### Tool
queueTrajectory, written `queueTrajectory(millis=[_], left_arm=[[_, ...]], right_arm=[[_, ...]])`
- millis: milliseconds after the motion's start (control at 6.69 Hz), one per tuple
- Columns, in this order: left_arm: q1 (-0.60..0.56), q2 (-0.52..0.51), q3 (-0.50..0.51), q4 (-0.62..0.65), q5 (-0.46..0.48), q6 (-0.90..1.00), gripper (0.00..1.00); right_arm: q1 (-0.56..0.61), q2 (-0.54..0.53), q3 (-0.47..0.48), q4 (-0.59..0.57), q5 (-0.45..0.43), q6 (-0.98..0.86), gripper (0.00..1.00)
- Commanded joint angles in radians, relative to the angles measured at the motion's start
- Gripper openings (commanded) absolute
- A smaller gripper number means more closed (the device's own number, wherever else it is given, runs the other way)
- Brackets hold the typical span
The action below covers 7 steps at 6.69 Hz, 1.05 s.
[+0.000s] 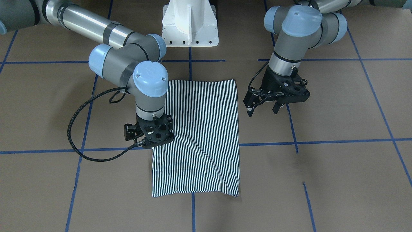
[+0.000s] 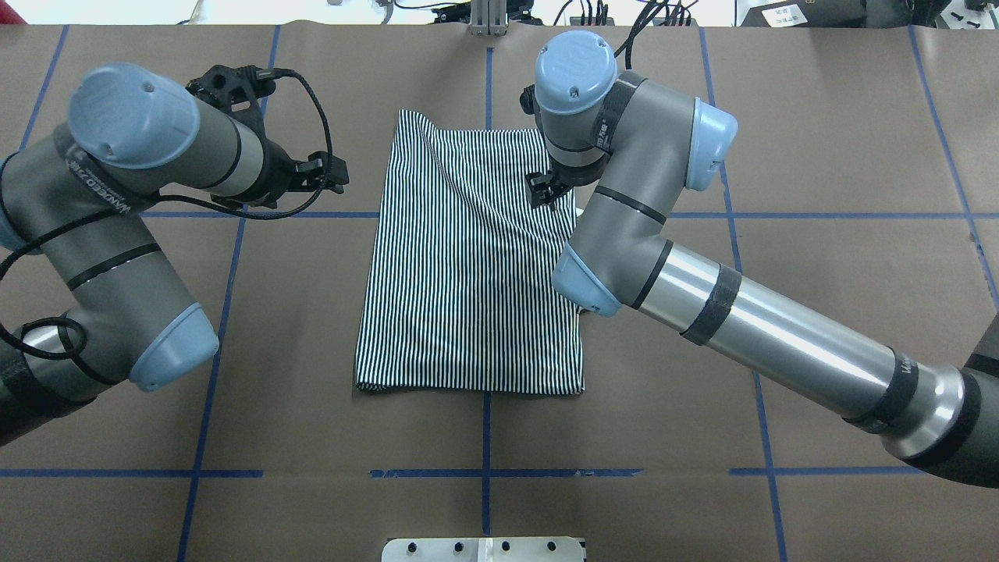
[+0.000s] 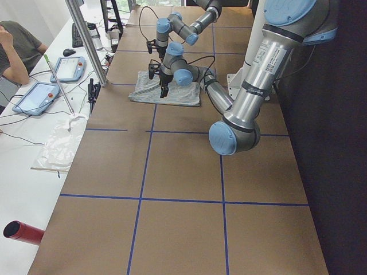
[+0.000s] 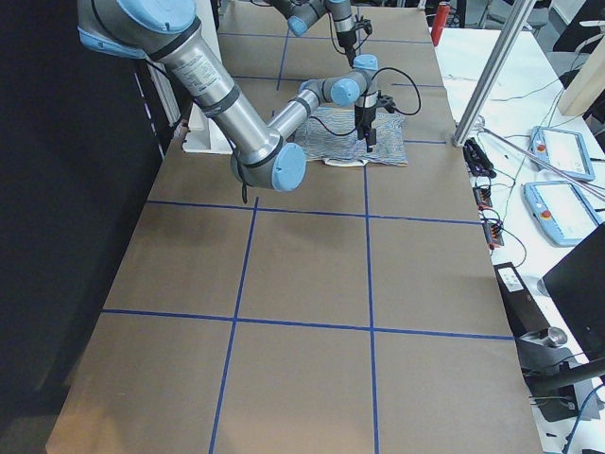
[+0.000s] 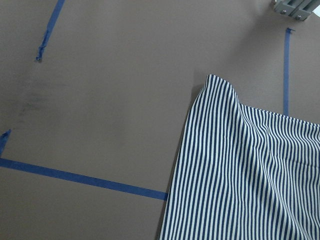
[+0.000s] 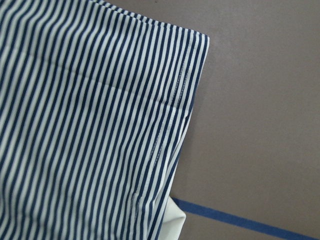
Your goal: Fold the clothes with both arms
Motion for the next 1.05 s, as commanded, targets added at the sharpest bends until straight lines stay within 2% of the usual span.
queueTrajectory(millis=[0, 149, 299, 448, 897], left_arm=[[0.09, 0.017, -0.002, 0.011, -0.033, -0.24, 1.0], [0.205, 0.011, 0.003, 0.029, -0.012, -0.406, 1.0], [0.285, -0.016, 0.006, 0.103, 0.063, -0.484, 1.0], [0.327, -0.042, 0.015, 0.157, 0.098, -0.554, 1.0], [0.35, -0.044, 0.055, 0.167, 0.128, -0.589, 1.0]], right_arm=[[0.003, -0.099, 0.154, 0.006, 0.116, 0.13, 1.0], [0.003, -0.143, 0.23, 0.007, 0.157, 0.18, 1.0], [0.003, -0.165, 0.296, 0.003, 0.178, 0.232, 1.0], [0.0, -0.174, 0.317, 0.003, 0.184, 0.284, 1.0], [-0.006, -0.173, 0.322, 0.004, 0.184, 0.315, 1.0]])
